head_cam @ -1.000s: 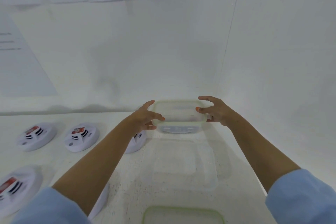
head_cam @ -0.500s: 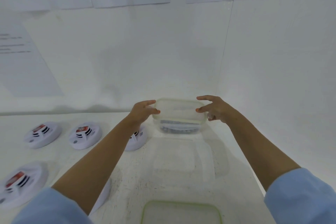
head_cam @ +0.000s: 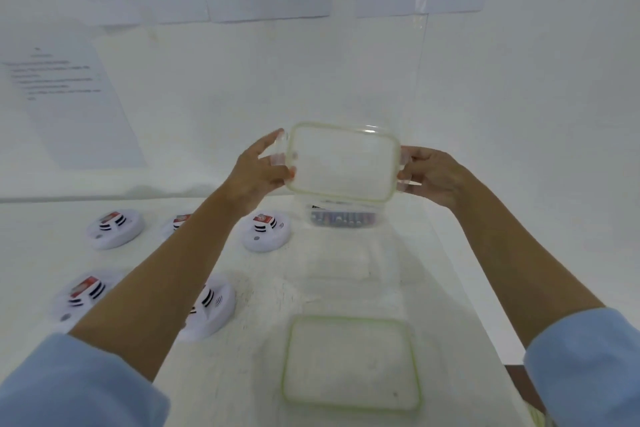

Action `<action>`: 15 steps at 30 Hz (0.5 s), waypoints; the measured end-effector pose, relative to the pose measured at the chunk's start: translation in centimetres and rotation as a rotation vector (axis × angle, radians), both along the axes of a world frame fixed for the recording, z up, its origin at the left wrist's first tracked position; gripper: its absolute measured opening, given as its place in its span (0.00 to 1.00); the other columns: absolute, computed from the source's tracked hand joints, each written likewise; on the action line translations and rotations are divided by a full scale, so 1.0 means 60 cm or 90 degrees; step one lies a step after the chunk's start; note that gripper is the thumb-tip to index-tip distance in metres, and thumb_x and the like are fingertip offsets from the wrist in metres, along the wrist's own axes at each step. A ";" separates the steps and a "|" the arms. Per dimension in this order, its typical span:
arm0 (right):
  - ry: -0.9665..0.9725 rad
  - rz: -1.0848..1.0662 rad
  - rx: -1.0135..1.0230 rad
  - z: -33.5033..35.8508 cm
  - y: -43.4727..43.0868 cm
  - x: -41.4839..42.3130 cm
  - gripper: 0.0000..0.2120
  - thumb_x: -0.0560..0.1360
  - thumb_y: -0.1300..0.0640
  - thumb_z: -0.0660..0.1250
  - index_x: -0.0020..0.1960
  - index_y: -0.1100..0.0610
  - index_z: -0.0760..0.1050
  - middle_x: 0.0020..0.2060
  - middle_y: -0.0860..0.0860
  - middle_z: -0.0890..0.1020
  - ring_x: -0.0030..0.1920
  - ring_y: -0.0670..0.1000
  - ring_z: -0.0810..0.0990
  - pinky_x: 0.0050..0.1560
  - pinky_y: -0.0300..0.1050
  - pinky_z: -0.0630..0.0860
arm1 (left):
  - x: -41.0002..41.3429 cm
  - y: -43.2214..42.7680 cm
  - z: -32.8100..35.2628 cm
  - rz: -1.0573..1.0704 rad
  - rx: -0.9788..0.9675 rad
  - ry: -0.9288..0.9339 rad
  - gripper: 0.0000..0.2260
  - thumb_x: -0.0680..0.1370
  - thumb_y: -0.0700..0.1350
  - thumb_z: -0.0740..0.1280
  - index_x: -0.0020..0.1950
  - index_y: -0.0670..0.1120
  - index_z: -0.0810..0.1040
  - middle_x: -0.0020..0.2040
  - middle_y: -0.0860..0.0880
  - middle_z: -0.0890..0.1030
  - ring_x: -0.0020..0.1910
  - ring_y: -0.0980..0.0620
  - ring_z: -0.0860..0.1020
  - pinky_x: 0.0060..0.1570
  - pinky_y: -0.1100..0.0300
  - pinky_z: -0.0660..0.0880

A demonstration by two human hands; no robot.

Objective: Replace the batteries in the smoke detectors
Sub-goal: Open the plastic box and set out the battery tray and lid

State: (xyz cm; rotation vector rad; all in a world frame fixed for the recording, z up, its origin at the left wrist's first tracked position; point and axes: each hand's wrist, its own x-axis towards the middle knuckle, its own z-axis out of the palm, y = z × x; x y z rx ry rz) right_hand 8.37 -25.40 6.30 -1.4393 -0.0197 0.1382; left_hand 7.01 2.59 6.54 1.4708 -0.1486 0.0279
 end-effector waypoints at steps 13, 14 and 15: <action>-0.127 0.027 -0.120 -0.081 0.007 -0.281 0.19 0.69 0.82 0.59 0.32 0.61 0.75 0.54 0.57 0.76 0.53 0.52 0.76 0.39 0.34 0.79 | -0.234 0.042 -0.087 -0.136 0.367 -0.179 0.19 0.65 0.22 0.68 0.33 0.47 0.74 0.39 0.51 0.80 0.39 0.68 0.79 0.39 0.72 0.74; -0.128 0.030 -0.140 -0.095 0.007 -0.294 0.19 0.68 0.82 0.60 0.32 0.61 0.75 0.54 0.57 0.75 0.54 0.53 0.75 0.37 0.33 0.78 | -0.242 0.043 -0.099 -0.147 0.410 -0.187 0.20 0.65 0.22 0.67 0.32 0.48 0.74 0.38 0.51 0.80 0.39 0.69 0.78 0.39 0.74 0.73; -0.130 0.036 -0.159 -0.109 0.006 -0.304 0.19 0.67 0.82 0.60 0.31 0.60 0.76 0.54 0.58 0.75 0.53 0.54 0.75 0.37 0.33 0.78 | -0.249 0.043 -0.111 -0.160 0.459 -0.198 0.20 0.65 0.23 0.67 0.32 0.50 0.74 0.38 0.53 0.80 0.40 0.69 0.78 0.40 0.74 0.72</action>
